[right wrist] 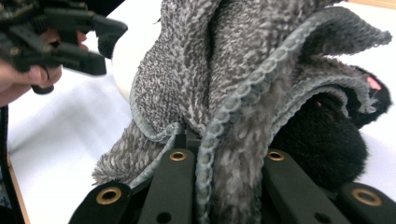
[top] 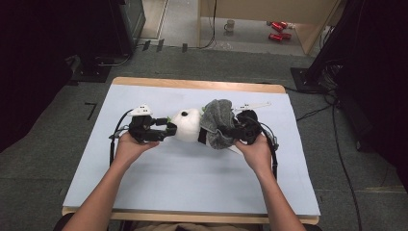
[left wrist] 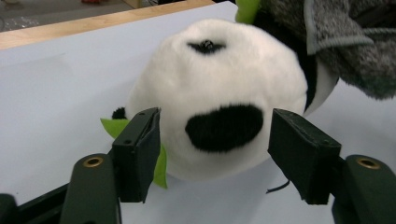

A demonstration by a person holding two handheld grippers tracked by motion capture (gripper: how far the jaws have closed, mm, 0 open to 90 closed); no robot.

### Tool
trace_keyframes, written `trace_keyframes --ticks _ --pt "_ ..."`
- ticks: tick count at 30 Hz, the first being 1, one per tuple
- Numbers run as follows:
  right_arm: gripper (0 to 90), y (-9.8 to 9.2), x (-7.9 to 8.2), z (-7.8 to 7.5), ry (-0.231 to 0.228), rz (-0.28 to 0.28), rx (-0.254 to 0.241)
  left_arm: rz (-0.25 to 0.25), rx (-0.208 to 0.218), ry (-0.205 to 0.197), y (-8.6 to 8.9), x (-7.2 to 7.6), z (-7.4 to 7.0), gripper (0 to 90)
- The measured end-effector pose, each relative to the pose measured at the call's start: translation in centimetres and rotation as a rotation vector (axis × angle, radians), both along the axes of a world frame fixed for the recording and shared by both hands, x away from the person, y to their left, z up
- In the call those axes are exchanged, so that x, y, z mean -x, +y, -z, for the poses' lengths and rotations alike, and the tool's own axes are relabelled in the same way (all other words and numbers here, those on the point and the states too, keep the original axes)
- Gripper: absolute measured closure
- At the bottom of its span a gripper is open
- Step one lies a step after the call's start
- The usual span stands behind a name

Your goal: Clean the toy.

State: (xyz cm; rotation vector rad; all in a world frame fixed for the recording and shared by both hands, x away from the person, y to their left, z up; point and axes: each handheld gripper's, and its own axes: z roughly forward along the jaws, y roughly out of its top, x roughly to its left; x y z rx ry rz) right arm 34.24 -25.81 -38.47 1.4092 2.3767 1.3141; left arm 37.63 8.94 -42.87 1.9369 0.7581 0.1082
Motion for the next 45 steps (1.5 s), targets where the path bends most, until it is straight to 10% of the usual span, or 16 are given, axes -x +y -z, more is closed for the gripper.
trace_keyframes --ticks 12,21,30,37,45 --pt "81.7 -0.3 -0.6 0.1 0.009 0.000 -0.020 0.013 0.005 -0.055 -1.8 -0.9 2.1 23.2" --pt "81.6 -0.4 -0.8 0.1 -0.002 0.025 -0.033 -0.038 -0.009 0.041 -2.5 -0.5 1.7 61.4" --pt "81.6 -0.5 -1.2 -1.2 -0.004 0.024 -0.078 -0.081 0.000 0.097 -3.2 0.9 0.1 67.5" --pt "81.6 2.3 -0.5 -3.1 -0.052 -0.049 -0.095 -0.116 -0.031 0.073 -4.1 2.3 -0.5 67.0" --pt "80.9 6.1 -0.6 -1.1 -0.034 -0.096 -0.015 -0.134 -0.056 0.075 -4.6 3.0 -0.8 66.5"
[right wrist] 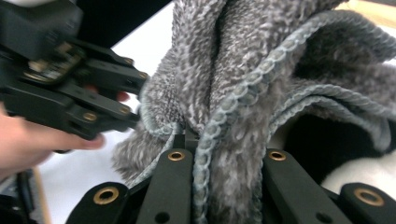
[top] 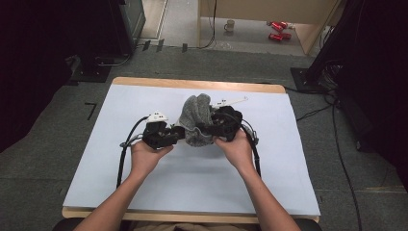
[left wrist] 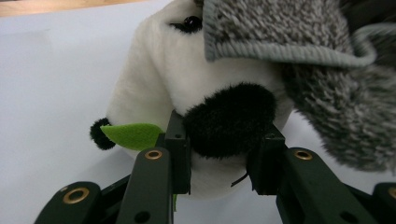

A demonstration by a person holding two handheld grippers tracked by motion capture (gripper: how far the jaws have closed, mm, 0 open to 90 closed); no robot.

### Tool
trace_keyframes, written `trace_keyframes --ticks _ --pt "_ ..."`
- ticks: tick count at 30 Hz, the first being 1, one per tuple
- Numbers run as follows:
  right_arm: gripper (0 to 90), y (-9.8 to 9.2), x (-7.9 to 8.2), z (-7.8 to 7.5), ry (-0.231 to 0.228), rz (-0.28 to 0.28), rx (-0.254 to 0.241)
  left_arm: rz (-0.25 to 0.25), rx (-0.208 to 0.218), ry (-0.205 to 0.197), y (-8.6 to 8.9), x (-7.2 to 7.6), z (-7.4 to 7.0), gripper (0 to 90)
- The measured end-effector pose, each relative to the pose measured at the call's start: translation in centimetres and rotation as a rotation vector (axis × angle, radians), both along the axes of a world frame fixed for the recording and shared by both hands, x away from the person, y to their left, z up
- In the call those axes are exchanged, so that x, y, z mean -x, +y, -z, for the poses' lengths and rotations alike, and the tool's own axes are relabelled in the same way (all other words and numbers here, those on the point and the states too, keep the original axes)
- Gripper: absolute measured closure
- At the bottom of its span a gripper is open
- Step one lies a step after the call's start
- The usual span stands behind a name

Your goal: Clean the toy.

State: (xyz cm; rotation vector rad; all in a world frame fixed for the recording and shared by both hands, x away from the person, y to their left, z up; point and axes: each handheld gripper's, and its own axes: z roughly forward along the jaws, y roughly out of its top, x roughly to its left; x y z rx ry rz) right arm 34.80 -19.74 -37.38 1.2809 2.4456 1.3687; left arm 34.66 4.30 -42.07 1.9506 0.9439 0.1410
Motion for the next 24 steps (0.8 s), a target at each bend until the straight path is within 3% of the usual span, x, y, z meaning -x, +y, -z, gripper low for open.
trace_keyframes --ticks 7,12,19,24 --pt "80.8 -1.1 -0.6 1.0 0.003 0.052 0.101 -0.006 0.011 0.023 0.4 -0.5 0.3 66.3" --pt "81.2 -2.1 -0.8 1.2 0.019 0.066 0.105 -0.003 0.019 0.019 0.4 -0.7 0.3 66.2" --pt "81.4 -3.1 -1.0 1.0 0.009 0.078 0.107 -0.007 0.054 0.063 1.2 -1.6 0.8 66.1" --pt "81.5 -5.2 -1.1 0.6 0.015 0.127 0.085 -0.012 0.085 0.101 1.9 -2.2 1.2 66.0"
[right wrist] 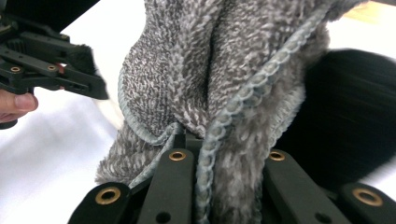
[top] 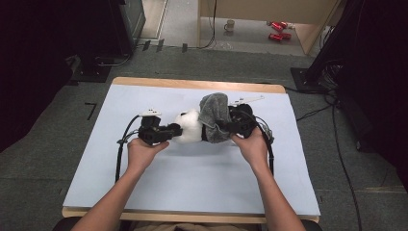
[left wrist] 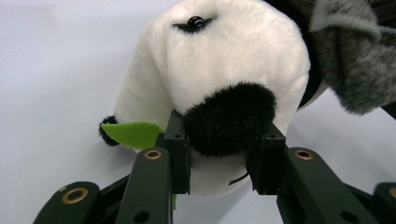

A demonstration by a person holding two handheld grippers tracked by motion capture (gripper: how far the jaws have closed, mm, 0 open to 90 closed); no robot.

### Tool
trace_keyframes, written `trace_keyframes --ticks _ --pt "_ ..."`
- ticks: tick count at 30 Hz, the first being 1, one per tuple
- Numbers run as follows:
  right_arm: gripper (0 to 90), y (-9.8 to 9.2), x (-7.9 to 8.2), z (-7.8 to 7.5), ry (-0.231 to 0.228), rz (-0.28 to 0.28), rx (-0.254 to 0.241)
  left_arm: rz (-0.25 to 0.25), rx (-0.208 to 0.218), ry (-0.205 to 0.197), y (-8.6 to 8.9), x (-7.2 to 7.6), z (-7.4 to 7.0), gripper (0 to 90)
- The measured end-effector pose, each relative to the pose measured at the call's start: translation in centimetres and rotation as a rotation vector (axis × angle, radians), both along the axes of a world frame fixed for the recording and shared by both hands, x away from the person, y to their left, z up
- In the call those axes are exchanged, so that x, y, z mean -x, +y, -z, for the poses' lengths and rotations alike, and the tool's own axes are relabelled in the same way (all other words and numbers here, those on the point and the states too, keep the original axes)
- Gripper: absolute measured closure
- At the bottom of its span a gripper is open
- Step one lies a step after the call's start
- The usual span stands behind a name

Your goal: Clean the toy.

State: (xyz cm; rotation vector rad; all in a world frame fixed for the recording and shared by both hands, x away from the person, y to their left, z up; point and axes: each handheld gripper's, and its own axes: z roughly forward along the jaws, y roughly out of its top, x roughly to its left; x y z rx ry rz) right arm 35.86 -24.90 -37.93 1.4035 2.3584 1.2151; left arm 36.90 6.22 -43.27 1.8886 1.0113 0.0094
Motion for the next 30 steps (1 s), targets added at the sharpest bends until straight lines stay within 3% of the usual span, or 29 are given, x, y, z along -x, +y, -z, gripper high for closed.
trace_keyframes --ticks 7,9,12,18,21,24,28,29,30 --pt "81.5 -2.8 -0.2 -0.1 -0.007 0.072 -0.027 -0.002 0.017 0.004 0.1 -0.3 0.1 66.1" --pt "81.5 -3.9 0.0 -0.3 -0.015 0.114 -0.020 -0.004 0.017 0.005 0.1 -0.4 0.1 66.1" --pt "81.5 -4.5 0.0 -0.4 -0.015 0.128 -0.025 -0.007 0.014 0.004 0.0 -0.4 0.0 66.1" --pt "81.6 -5.3 0.4 -1.6 -0.045 0.177 0.024 -0.017 0.009 0.007 0.0 -0.4 -0.1 66.1" --pt "81.6 -6.5 0.7 -2.2 -0.045 0.202 -0.021 -0.020 0.008 0.008 0.0 -0.3 -0.1 66.0" --pt "81.6 -6.8 1.2 -3.2 -0.066 0.176 -0.092 -0.021 0.007 0.001 -0.3 -0.1 -0.4 65.7" --pt "81.5 -5.3 1.8 -4.7 -0.094 0.109 -0.141 -0.015 0.000 -0.022 -0.8 0.4 -0.7 65.7" --pt "81.5 -4.1 2.1 -5.0 -0.100 0.070 -0.163 -0.014 -0.004 -0.029 -1.0 0.6 -0.8 65.7" --pt "81.5 -4.1 2.1 -5.0 -0.100 0.070 -0.163 -0.011 -0.011 -0.036 -1.1 0.8 -0.9 65.7"
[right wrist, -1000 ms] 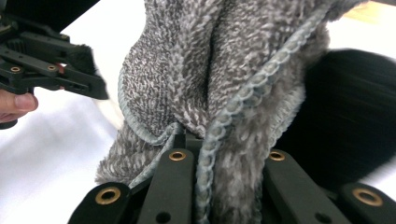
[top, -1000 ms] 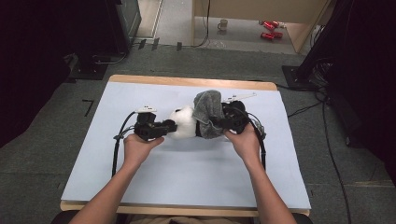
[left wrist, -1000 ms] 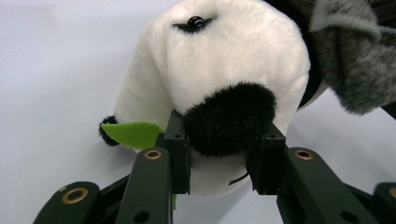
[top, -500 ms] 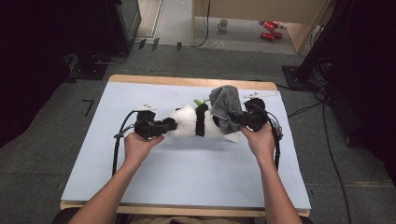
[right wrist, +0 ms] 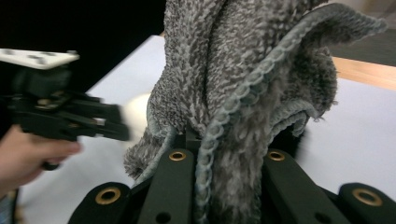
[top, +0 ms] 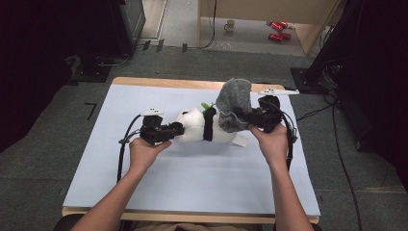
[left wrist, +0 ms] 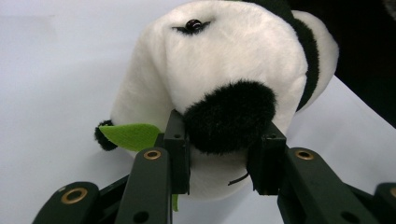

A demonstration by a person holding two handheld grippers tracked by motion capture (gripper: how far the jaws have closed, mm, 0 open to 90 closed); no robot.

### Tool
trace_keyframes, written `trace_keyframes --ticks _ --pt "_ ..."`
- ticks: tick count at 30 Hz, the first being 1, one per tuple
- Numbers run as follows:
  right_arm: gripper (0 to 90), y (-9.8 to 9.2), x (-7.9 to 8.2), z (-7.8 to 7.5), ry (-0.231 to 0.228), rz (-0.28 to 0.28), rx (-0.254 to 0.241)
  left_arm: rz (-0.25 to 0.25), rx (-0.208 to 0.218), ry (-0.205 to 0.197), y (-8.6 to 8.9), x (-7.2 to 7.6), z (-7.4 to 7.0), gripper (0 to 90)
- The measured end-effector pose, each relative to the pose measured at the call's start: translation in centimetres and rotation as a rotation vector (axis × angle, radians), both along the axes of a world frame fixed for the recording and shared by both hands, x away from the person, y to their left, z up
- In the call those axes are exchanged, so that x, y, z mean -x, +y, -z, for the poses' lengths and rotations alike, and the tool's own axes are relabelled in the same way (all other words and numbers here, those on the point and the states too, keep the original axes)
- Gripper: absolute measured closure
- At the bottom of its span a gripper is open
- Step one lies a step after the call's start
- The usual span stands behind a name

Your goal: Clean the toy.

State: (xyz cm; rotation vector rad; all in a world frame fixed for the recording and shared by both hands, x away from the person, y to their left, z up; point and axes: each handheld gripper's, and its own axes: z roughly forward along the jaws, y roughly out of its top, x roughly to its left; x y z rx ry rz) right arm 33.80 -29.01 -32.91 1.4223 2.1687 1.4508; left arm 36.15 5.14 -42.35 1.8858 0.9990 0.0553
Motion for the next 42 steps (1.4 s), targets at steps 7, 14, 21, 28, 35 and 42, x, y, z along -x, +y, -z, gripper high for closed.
trace_keyframes --ticks 7,14,21,28,35,42 --pt "81.6 5.8 0.0 0.8 0.009 -0.157 -0.005 -0.004 -0.014 -0.039 -0.7 1.0 -0.3 65.7" --pt "81.5 8.4 -0.4 2.5 0.032 -0.203 0.010 0.011 -0.031 -0.062 -1.3 2.1 -0.6 65.7" --pt "81.4 9.3 -1.5 4.8 0.076 -0.211 0.058 0.016 -0.056 -0.055 -1.1 2.1 -0.3 65.8" --pt "81.8 6.6 -2.3 5.7 0.083 -0.120 0.134 0.002 -0.030 -0.030 0.0 1.2 0.1 66.2" --pt "81.8 4.1 -2.4 5.5 0.094 -0.072 0.093 0.010 -0.011 -0.017 0.5 0.2 0.2 66.3" --pt "81.9 0.8 -2.3 5.5 0.107 0.003 0.056 0.029 0.007 -0.016 0.6 -0.4 0.3 66.4"
